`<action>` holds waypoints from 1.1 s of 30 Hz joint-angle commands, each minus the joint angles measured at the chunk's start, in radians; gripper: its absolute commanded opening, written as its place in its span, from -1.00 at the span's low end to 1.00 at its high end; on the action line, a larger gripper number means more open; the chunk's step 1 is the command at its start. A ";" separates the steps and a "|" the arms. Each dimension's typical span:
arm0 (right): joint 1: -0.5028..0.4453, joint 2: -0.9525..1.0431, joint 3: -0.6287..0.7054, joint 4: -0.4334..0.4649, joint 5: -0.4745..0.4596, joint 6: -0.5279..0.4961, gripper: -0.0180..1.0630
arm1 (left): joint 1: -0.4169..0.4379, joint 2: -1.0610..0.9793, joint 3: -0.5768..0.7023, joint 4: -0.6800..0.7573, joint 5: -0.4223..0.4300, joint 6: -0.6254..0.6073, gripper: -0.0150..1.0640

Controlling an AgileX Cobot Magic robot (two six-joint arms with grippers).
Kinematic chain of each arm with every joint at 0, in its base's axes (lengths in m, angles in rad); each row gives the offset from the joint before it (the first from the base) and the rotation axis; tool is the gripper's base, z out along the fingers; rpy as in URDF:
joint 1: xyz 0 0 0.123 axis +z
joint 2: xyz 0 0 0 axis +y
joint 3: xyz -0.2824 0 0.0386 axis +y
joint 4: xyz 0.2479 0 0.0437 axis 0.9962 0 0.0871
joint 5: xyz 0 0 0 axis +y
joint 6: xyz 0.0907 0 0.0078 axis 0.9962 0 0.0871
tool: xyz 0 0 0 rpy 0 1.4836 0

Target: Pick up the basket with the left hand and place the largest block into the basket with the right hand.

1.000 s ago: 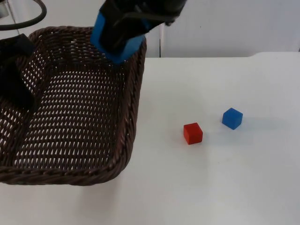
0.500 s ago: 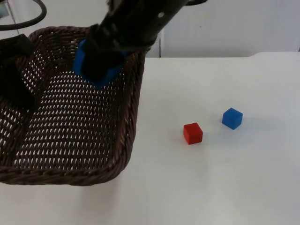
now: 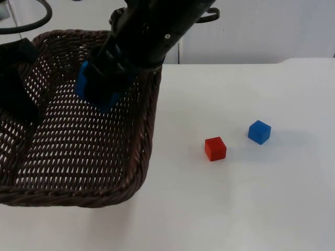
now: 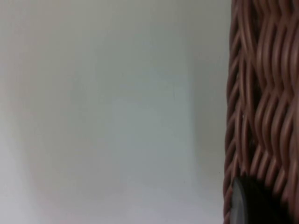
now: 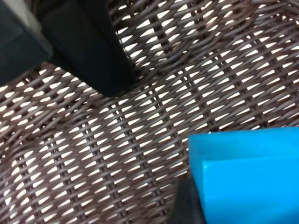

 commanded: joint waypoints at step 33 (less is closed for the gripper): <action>0.000 -0.268 0.001 -0.159 0.219 0.095 0.47 | 0.004 -0.019 0.001 -0.018 -0.011 0.002 -0.97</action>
